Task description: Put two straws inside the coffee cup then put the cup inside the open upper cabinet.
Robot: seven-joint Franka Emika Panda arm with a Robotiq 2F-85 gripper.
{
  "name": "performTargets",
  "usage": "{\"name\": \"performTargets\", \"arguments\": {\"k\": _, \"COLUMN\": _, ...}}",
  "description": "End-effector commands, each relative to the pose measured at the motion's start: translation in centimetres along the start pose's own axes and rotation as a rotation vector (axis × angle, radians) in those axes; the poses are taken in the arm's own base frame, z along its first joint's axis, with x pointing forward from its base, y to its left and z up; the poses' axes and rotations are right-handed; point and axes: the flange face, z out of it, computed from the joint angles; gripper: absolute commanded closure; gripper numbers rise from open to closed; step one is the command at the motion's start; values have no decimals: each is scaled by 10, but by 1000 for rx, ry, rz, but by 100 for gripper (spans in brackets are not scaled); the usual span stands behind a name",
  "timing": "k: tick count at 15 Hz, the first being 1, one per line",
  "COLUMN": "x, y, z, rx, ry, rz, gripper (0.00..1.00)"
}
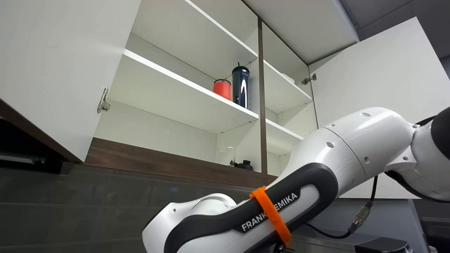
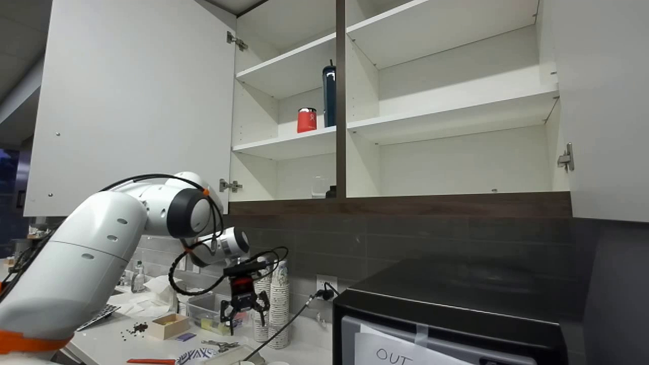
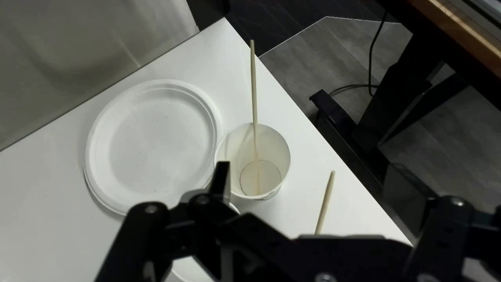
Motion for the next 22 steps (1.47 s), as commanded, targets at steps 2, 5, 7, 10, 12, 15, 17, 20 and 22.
{"name": "performTargets", "arguments": {"k": 2, "x": -1, "y": 3, "z": 1, "rx": 11, "ry": 4, "rz": 7, "gripper": 0}}
{"name": "performTargets", "arguments": {"k": 5, "x": 1, "y": -1, "z": -1, "rx": 9, "ry": 6, "rz": 10, "gripper": 0}}
{"name": "performTargets", "arguments": {"k": 7, "x": -1, "y": 0, "z": 3, "rx": 12, "ry": 9, "rz": 36, "gripper": 0}}
{"name": "performTargets", "arguments": {"k": 10, "x": -14, "y": 0, "z": 13, "rx": 51, "ry": 94, "rz": 98, "gripper": 0}}
{"name": "performTargets", "arguments": {"k": 12, "x": -22, "y": 0, "z": 15, "rx": 101, "ry": 188, "rz": 150, "gripper": 0}}
{"name": "performTargets", "arguments": {"k": 15, "x": -41, "y": -1, "z": 22, "rx": 152, "ry": 312, "rz": 243, "gripper": 0}}
{"name": "performTargets", "arguments": {"k": 17, "x": -54, "y": -4, "z": 27, "rx": 160, "ry": 395, "rz": 316, "gripper": 0}}
{"name": "performTargets", "arguments": {"k": 20, "x": -74, "y": -3, "z": 40, "rx": 172, "ry": 470, "rz": 462, "gripper": 0}}
{"name": "performTargets", "arguments": {"k": 22, "x": -87, "y": -2, "z": 51, "rx": 189, "ry": 496, "rz": 563, "gripper": 0}}
